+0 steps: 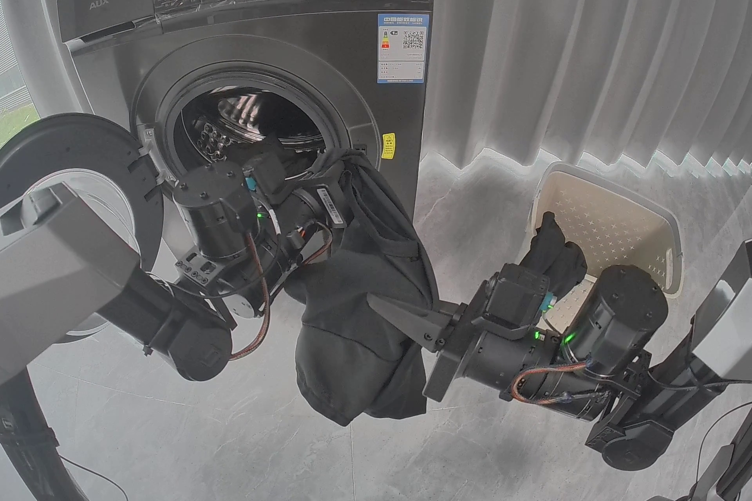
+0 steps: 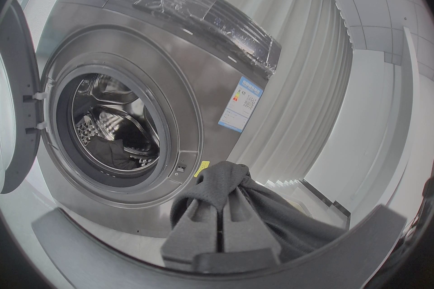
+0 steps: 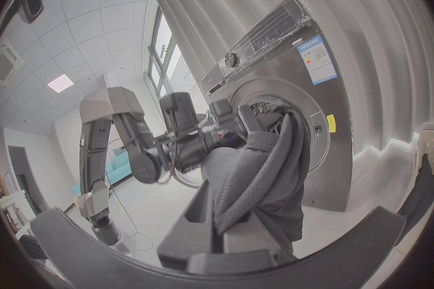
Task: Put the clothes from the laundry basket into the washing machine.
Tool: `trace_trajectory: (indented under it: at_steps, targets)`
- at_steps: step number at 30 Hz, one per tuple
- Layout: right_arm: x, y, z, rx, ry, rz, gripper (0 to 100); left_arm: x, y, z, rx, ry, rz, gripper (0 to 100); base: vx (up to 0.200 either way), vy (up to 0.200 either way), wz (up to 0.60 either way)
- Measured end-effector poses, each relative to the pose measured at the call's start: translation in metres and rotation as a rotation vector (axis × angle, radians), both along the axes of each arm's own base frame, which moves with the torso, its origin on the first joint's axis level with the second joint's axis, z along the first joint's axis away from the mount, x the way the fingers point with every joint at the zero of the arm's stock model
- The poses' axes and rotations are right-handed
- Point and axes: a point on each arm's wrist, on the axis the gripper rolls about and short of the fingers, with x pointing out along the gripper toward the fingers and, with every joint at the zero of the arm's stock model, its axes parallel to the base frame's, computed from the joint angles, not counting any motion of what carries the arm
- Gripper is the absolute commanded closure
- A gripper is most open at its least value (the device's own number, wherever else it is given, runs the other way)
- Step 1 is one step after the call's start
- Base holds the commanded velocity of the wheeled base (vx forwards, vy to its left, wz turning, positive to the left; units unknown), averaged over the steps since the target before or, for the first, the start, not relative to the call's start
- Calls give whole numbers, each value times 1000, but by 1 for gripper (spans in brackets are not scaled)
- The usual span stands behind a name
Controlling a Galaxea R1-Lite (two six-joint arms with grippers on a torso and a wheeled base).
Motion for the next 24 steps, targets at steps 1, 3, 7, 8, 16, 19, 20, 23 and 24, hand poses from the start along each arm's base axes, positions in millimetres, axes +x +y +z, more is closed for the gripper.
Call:
trace_trajectory:
  at_steps: [1,3,7,8,16,19,20,23,24]
  targets:
    - [1,0,2,5,-4,-3,100,2,-1,-3,0,-1,-2,100,0,0,0]
    - [3,-1,5,15,-12,-8,100,6,-2,-11,3,2,-4,100,0,0,0]
    - [5,-2,8,26,-22,-16,100,10,-4,-23,17,23,-7,100,0,0,0]
    - [6,-2,9,28,-23,-17,100,10,-5,-26,20,28,-9,100,0,0,0]
    - [12,-7,10,33,-28,-43,100,12,-4,-33,-1,43,-18,0,0,0,0]
    - [19,-13,11,34,-30,-72,100,10,2,-37,-19,43,-19,0,0,0,0]
    - [21,-16,11,34,-31,-83,100,9,5,-39,-20,43,-25,0,0,0,0]
    - [27,-22,12,39,-35,-108,100,3,11,-45,-15,44,-56,0,0,0,0]
    - [29,-23,13,42,-36,-114,100,1,13,-47,-13,44,-69,0,0,0,0]
